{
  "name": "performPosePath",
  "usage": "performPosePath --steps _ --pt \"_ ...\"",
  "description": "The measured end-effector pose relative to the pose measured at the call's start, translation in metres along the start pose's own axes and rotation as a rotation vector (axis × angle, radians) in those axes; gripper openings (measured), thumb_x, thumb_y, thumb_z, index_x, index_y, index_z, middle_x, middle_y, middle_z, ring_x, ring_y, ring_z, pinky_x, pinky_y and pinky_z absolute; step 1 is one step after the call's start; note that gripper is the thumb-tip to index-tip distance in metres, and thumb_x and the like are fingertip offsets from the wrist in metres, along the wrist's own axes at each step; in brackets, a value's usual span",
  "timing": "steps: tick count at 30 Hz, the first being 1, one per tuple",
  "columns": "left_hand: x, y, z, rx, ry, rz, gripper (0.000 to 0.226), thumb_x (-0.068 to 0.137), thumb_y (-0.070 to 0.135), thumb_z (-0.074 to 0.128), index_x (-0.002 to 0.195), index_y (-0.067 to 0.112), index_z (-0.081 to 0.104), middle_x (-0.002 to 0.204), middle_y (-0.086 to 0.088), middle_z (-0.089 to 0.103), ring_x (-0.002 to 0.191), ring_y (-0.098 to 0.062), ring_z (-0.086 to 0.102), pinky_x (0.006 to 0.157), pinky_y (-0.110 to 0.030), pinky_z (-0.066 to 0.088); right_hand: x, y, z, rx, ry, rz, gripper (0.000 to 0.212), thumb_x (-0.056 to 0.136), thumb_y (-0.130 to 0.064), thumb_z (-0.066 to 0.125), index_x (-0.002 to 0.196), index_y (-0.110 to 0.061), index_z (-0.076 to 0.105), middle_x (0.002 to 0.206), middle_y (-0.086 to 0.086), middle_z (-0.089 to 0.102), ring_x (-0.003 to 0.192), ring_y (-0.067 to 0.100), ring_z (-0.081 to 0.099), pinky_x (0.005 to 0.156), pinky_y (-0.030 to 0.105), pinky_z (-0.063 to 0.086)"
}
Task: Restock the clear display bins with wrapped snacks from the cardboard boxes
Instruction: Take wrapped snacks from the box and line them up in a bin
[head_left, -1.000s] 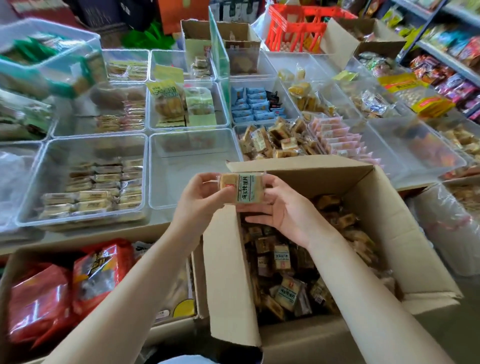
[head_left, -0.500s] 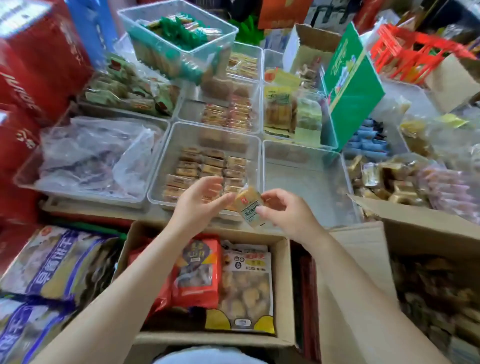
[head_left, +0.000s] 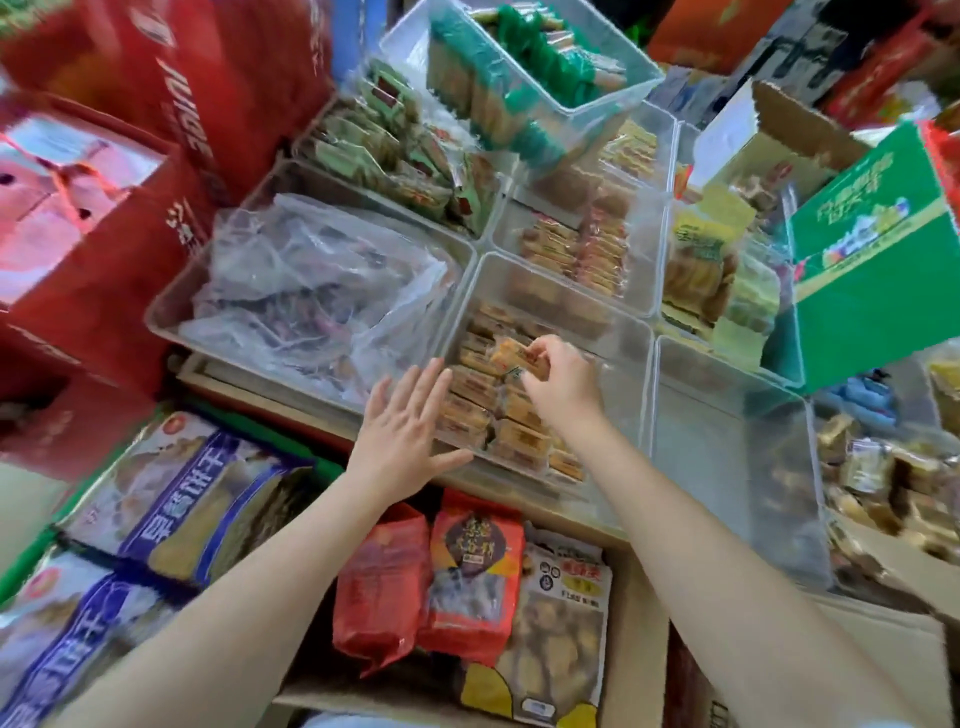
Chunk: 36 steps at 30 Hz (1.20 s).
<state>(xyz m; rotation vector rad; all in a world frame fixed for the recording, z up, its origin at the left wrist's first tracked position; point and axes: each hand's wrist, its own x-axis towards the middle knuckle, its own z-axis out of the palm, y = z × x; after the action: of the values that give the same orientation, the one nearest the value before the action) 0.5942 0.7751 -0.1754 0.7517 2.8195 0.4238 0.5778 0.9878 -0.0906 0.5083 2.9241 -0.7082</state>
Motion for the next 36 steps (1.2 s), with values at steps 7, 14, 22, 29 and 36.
performPosePath --steps 7,14,22,29,36 --pt "0.001 -0.002 0.010 0.021 0.041 0.011 0.098 0.087 0.082 0.017 0.161 0.018 0.011 0.168 -0.004 0.009 0.154 -0.025 0.017 0.120 -0.046 0.002 0.027 -0.011 0.057 -0.119 -0.215 -0.010 0.035 0.101 -0.021 0.051 0.135 -0.016 0.058 0.134 0.007 0.061 0.125 0.027 0.055 0.100 0.033 0.043" --pt "0.003 0.001 0.009 0.054 0.048 0.006 0.096 0.087 0.081 0.017 0.161 0.018 0.018 0.168 -0.005 0.011 0.153 -0.027 0.021 0.120 -0.048 0.008 0.004 -0.011 0.082 -0.494 -0.301 -0.167 0.062 0.105 -0.053 0.024 0.159 -0.029 0.008 0.156 0.017 0.031 0.137 0.036 0.036 0.108 0.051 0.034" --pt "0.002 0.003 -0.003 0.070 -0.030 -0.026 0.103 0.080 0.084 0.004 0.161 0.021 -0.003 0.169 -0.001 -0.009 0.155 -0.023 0.006 0.121 -0.046 0.003 0.004 -0.019 0.067 -0.557 -0.388 -0.244 0.066 0.104 -0.053 0.030 0.160 -0.031 0.002 0.166 0.010 0.013 0.152 0.031 0.012 0.119 0.055 0.014" --pt "-0.004 0.022 -0.019 0.024 -0.109 -0.111 0.098 0.092 0.076 0.035 0.161 0.018 -0.002 0.169 -0.003 -0.011 0.155 -0.024 -0.008 0.125 -0.049 0.002 -0.087 0.027 -0.003 -0.285 -0.325 -0.408 0.038 0.103 -0.031 0.043 0.136 -0.022 0.059 0.145 0.001 0.051 0.137 0.020 0.041 0.114 0.048 0.029" --pt "-0.052 0.201 -0.016 -0.355 -0.124 0.105 0.073 0.097 0.045 0.059 0.156 0.015 0.029 0.166 -0.008 0.019 0.153 -0.024 0.013 0.124 -0.039 0.013 -0.208 0.143 -0.136 0.043 0.087 -0.154 0.019 0.099 -0.015 0.055 0.107 -0.014 0.073 0.102 0.004 0.069 0.087 0.024 0.063 0.078 0.033 0.049"
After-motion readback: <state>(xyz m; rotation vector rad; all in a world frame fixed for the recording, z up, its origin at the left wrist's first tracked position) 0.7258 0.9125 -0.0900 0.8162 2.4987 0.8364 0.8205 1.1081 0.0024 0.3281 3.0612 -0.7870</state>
